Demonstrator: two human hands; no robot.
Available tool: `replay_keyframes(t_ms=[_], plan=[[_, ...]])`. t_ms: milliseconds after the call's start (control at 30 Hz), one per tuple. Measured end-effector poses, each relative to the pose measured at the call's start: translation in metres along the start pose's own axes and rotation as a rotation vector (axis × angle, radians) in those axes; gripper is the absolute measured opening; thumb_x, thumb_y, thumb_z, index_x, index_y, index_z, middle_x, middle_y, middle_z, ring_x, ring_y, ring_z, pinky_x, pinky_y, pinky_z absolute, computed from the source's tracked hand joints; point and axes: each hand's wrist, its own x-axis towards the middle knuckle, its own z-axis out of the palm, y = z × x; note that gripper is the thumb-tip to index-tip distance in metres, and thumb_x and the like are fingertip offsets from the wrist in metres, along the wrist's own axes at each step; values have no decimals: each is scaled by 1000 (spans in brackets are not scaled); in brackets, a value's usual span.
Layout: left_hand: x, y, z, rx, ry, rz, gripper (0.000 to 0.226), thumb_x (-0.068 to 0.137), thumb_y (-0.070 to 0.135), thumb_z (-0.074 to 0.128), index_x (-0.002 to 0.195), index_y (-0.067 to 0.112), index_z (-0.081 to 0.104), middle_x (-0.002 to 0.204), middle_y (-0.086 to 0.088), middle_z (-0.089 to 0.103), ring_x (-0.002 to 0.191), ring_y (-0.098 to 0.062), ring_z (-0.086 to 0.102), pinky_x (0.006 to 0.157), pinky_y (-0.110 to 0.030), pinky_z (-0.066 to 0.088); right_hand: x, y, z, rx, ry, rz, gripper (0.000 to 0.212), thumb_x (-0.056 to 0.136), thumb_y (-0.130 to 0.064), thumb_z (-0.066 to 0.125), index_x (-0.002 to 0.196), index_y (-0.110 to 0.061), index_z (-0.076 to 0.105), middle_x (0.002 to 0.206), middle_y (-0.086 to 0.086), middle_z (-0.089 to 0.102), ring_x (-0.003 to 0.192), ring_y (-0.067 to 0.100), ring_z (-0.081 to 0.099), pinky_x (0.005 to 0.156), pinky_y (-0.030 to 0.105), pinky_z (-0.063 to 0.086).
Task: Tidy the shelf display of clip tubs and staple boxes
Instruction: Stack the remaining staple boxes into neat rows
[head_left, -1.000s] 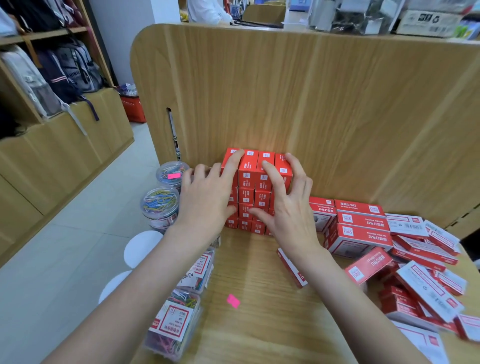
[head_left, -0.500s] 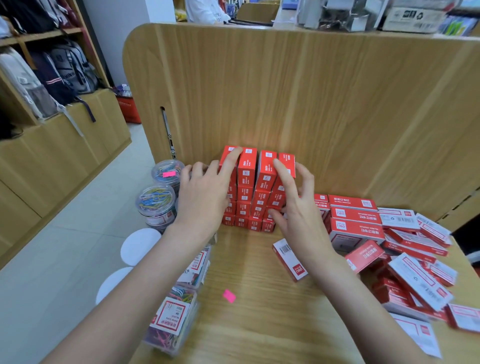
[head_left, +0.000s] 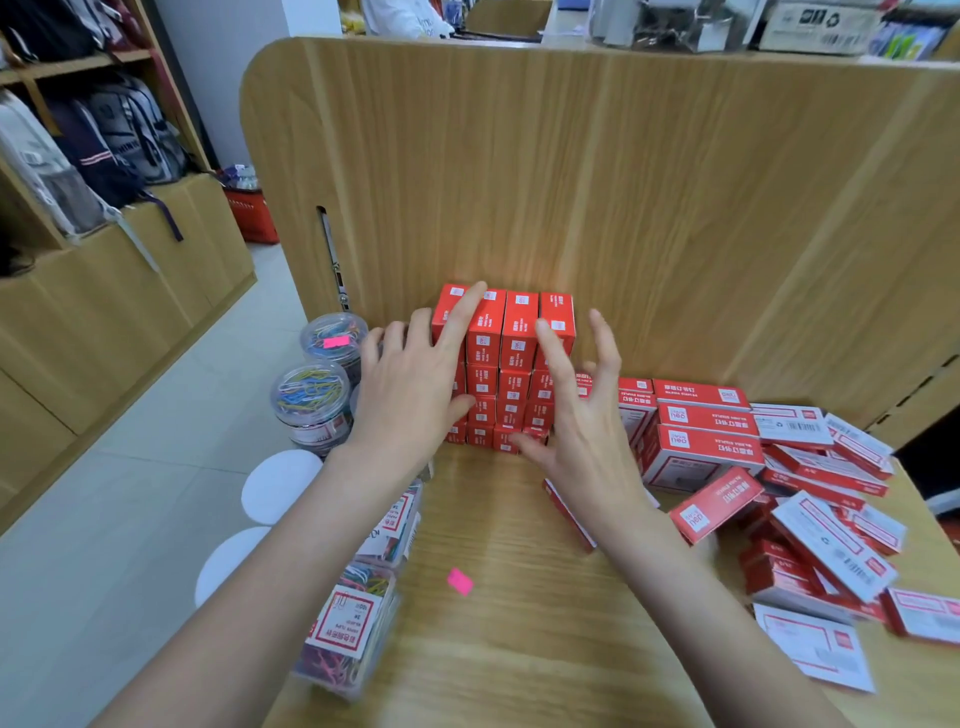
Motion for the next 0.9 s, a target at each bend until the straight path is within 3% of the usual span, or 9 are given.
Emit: replay_keyframes(t_ms=[133,300,433,533,667,900], plan=[[-3,-2,2,18,12,7,114,56,36,85,145,31,14,122,-12,51,105,-33,51,97,-46,29,2,-4,13,-22,11,10,121,61,-6,81,138,-44,-4,151,18,2,132,38,26,102,47,38],[0,-5,-3,-20,-40,-21,109,61,37,82,145,35,13,128,-5,47,112,-30,45,100,-43,23,7,-1,13,7,3,-25,122,61,1,79,137,-48,-3,150,13,2,129,33,29,101,44,40],[-1,-1,-1,-14,-39,-31,107,63,36,80,145,34,12,129,-6,46,113,-30,44,100,-43,23,5,5,5,16,-68,-46,121,64,-2,79,138,-49,-5,151,3,-10,119,30,39,95,44,45],[1,0,1,15,-18,-39,104,64,33,80,145,33,15,125,-7,47,111,-31,45,100,-43,24,4,9,-2,13,-128,-64,118,69,9,69,140,-48,-5,152,3,-17,119,27,40,91,38,47],[1,3,2,17,-22,-45,101,68,32,78,145,34,12,127,-7,44,113,-31,44,101,-43,23,6,8,-1,19,-124,-45,118,69,16,62,139,-51,-5,152,1,-15,118,25,40,84,40,51],[1,1,-3,-26,-35,-29,106,71,34,75,146,35,0,128,-8,44,115,-30,43,102,-42,21,3,2,-9,8,-104,-46,113,69,10,69,141,-44,0,152,10,-12,119,27,38,94,38,46]])
